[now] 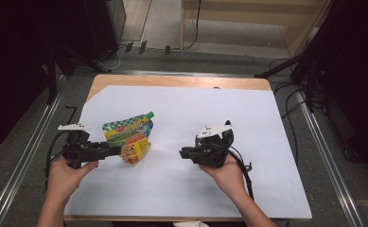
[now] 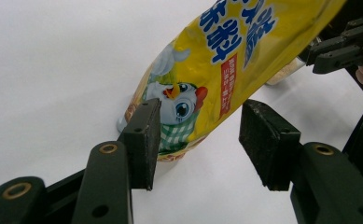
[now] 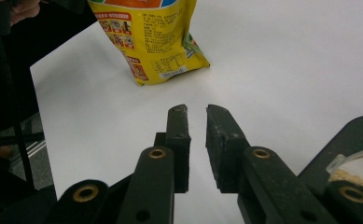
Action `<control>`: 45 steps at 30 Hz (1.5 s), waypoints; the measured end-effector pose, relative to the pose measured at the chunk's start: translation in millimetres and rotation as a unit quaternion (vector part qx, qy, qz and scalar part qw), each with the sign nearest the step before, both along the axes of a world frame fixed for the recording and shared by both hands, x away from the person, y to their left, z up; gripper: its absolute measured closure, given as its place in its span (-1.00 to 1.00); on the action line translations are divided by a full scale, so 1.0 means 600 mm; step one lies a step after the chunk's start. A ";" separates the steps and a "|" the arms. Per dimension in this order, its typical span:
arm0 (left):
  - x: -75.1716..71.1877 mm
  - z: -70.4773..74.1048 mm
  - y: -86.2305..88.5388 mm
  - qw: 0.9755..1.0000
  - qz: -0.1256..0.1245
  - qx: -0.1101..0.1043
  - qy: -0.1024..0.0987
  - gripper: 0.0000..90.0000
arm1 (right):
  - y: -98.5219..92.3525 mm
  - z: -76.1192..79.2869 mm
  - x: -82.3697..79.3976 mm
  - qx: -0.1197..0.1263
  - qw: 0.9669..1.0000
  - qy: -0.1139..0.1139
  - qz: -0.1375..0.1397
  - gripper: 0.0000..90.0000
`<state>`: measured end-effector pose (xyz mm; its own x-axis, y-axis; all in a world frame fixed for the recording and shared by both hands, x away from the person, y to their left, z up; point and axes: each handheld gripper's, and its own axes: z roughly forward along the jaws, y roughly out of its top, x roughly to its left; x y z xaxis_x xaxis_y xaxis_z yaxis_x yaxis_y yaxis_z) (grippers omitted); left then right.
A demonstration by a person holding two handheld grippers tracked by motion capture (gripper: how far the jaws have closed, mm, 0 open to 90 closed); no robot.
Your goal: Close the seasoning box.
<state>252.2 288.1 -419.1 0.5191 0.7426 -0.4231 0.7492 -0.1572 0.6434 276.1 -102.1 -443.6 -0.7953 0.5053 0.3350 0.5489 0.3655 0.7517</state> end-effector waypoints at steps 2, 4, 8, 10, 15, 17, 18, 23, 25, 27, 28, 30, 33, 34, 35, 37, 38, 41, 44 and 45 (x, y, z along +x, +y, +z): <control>-0.001 -0.002 0.003 1.000 0.000 0.005 0.001 0.08 | -0.003 0.003 0.001 0.000 1.000 -0.001 0.002 0.88; 0.000 -0.003 0.005 1.000 0.002 0.007 0.007 0.08 | -0.006 0.004 0.002 0.001 1.000 0.002 0.004 0.92; 0.000 -0.006 0.009 1.000 0.001 0.013 0.011 0.07 | -0.010 0.006 0.003 0.002 1.000 0.006 0.003 0.97; -0.001 -0.007 0.011 1.000 0.005 0.016 0.012 0.04 | -0.012 0.008 0.004 0.002 1.000 0.007 0.003 0.99; -0.002 -0.010 0.015 1.000 0.006 0.022 0.015 0.03 | -0.018 0.013 0.008 0.002 1.000 0.016 0.002 1.00; -0.002 -0.013 0.017 1.000 0.008 0.021 0.018 0.02 | -0.021 0.016 0.010 0.000 1.000 0.019 0.002 1.00; -0.003 -0.014 0.018 1.000 0.008 0.021 0.019 0.02 | -0.023 0.018 0.010 0.000 1.000 0.021 0.001 1.00; -0.005 -0.014 0.029 0.999 0.015 0.022 0.018 0.01 | -0.034 0.030 0.012 -0.006 1.000 0.015 -0.001 1.00; -0.005 -0.016 0.033 0.999 0.018 0.024 0.020 0.02 | -0.041 0.036 0.013 -0.002 1.000 0.013 -0.002 1.00; -0.006 -0.017 0.038 0.999 0.020 0.020 0.022 0.02 | -0.048 0.042 0.015 -0.001 1.000 0.012 -0.006 1.00; -0.006 -0.017 0.039 0.999 0.023 0.019 0.022 0.02 | -0.052 0.044 0.016 -0.001 1.000 0.011 -0.006 1.00; -0.006 -0.019 0.042 0.999 0.022 0.020 0.024 0.02 | -0.059 0.050 0.017 -0.001 1.000 0.009 -0.010 1.00; -0.005 -0.022 0.043 0.999 0.018 0.022 0.026 0.01 | -0.068 0.059 0.018 -0.007 1.000 0.003 -0.014 1.00; -0.005 -0.024 0.044 0.999 0.018 0.023 0.026 0.01 | -0.071 0.062 0.018 -0.007 1.000 0.000 -0.015 1.00; -0.005 -0.025 0.044 0.999 0.017 0.023 0.026 0.01 | -0.076 0.066 0.019 -0.008 1.000 -0.001 -0.017 1.00; -0.004 -0.028 0.045 0.999 0.018 0.022 0.027 0.01 | -0.083 0.070 0.021 -0.008 1.000 -0.005 -0.021 1.00; -0.003 -0.029 0.045 0.999 0.015 0.021 0.028 0.01 | -0.087 0.072 0.022 -0.008 1.000 -0.005 -0.023 1.00; -0.001 -0.033 0.042 0.999 0.013 0.022 0.031 0.01 | -0.100 0.078 0.025 -0.007 0.999 -0.006 -0.031 1.00; 0.001 -0.035 0.040 0.999 0.008 0.024 0.031 0.01 | -0.113 0.083 0.028 -0.009 0.999 -0.009 -0.039 1.00; 0.001 -0.035 0.039 0.999 0.009 0.024 0.031 0.01 | -0.116 0.085 0.029 -0.009 0.999 -0.007 -0.042 1.00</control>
